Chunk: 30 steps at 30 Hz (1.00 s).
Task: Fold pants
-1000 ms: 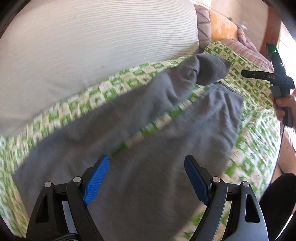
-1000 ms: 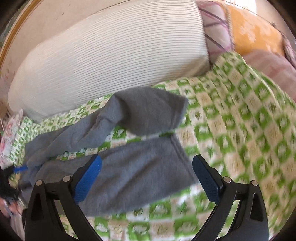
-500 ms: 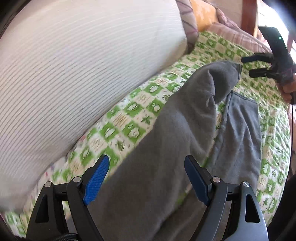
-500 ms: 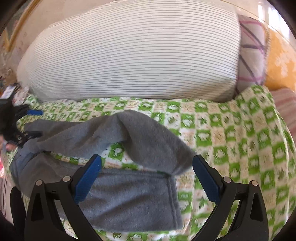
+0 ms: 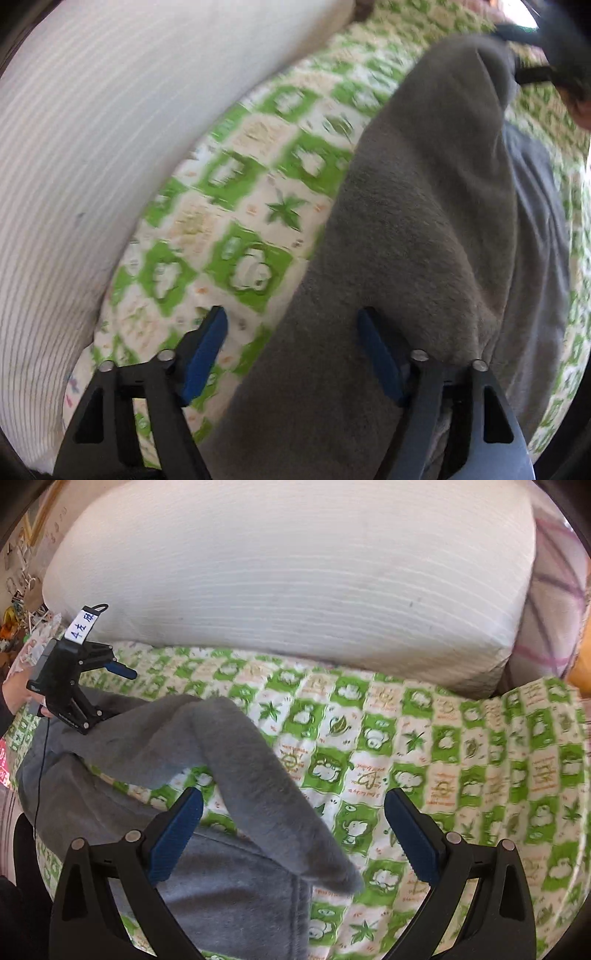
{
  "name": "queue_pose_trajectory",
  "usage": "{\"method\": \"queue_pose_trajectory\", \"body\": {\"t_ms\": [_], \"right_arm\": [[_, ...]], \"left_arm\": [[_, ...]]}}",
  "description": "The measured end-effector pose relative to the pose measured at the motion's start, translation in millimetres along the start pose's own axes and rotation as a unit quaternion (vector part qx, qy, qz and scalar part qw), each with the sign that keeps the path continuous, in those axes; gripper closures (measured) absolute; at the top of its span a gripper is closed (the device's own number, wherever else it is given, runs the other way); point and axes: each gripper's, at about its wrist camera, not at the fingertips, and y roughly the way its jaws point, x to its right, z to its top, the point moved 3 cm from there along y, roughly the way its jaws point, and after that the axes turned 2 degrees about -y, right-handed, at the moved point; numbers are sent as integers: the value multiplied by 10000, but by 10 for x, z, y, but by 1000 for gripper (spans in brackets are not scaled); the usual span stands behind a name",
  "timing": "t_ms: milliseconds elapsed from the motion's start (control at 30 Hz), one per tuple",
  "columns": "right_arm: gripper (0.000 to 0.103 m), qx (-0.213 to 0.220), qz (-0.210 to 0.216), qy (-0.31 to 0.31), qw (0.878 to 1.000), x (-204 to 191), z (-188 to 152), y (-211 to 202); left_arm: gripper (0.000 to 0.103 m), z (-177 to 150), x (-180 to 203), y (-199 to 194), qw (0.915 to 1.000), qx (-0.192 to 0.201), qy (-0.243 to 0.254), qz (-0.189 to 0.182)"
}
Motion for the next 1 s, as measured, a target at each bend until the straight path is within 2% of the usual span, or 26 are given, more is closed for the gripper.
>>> {"method": "queue_pose_trajectory", "body": {"t_ms": [33, 67, 100, 133, 167, 233, 400, 500, 600, 733, 833, 1000], "right_arm": [[14, -90, 24, -7, 10000, 1, -8, 70], [31, -170, 21, -1, 9999, 5, -14, 130], [42, -220, 12, 33, 9998, 9, -19, 170], [65, -245, -3, 91, 9997, 20, -31, 199], [80, -242, -40, 121, 9996, 21, -43, 207], [88, -177, 25, 129, 9998, 22, -72, 198], [93, 98, -42, 50, 9999, -13, -93, 48], [94, 298, -187, 44, 9994, -38, -36, -80], [94, 466, -412, -5, 9981, -70, 54, -160], [94, 848, -461, -147, 9952, -218, 192, -265], [94, 1064, -317, -309, 9933, -364, 219, -294], [94, 965, -557, -665, 9915, -500, 58, -182]], "left_arm": [[38, -6, 21, 13, 10000, 2, 15, 3], [49, -19, 39, 0, 9999, 36, -15, -105], [57, -35, 44, -20, 9997, 51, -61, -244], [71, -60, 51, -56, 9993, 91, -114, -349], [87, -92, 69, -89, 9991, 129, -115, -390], [95, -180, 100, -155, 9990, 186, -80, -395], [98, -423, 216, -461, 9969, 569, -206, -512], [98, -604, 234, -787, 9942, 875, -368, -512], [98, -793, 215, -1099, 9903, 1167, -563, -509], [98, -1038, 262, -1479, 9838, 1525, -758, -552], [99, -1238, 494, -1636, 9816, 1630, -844, -530], [100, -1456, 870, -1525, 9826, 1536, -893, -543]]}}
